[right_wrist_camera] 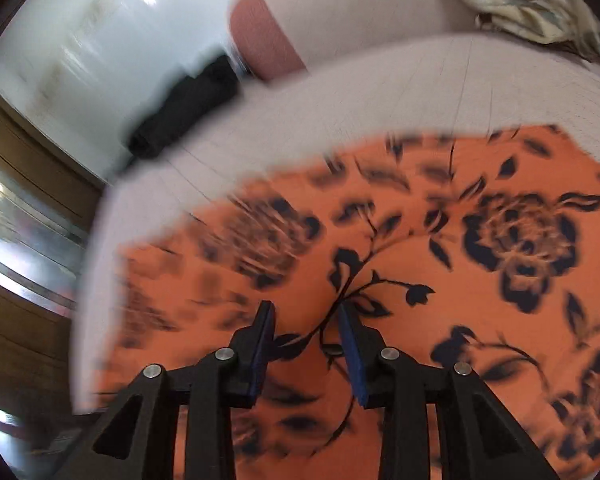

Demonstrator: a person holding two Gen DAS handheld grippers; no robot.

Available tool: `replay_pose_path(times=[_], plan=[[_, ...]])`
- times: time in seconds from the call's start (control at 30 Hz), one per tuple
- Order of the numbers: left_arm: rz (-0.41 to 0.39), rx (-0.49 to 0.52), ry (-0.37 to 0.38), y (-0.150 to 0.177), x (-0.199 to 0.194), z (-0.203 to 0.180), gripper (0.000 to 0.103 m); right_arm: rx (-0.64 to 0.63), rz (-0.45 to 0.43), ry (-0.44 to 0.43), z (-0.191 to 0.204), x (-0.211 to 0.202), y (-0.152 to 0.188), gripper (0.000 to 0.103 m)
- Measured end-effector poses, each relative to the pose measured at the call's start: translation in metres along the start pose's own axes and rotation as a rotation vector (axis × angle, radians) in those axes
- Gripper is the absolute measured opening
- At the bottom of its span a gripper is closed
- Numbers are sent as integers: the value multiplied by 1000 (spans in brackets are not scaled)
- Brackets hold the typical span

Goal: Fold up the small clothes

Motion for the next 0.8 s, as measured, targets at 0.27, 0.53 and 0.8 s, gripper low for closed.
replay_pose_path(times=[0.27,0.53,0.8], plan=[[-89,133,24,0,-17,-28,22,-35,-66,-107,2,-56,17,35],[-114,167,26,0,-19,-33,22,-146,-37,-83,-11,-82,78,30],[-154,212,30,5,-23,-50,22,-191,-11,-196,-9,-82,93,31]])
Point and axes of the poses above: each gripper's, at about its wrist camera, not at the fingertips, and x roughly the way its jaws point, z to its left, y to its underside, the point moved 7 cm from there along x, roughly the way its jaws point, and after that the axes turned 10 degrees about -x, right-handed, at the moved point
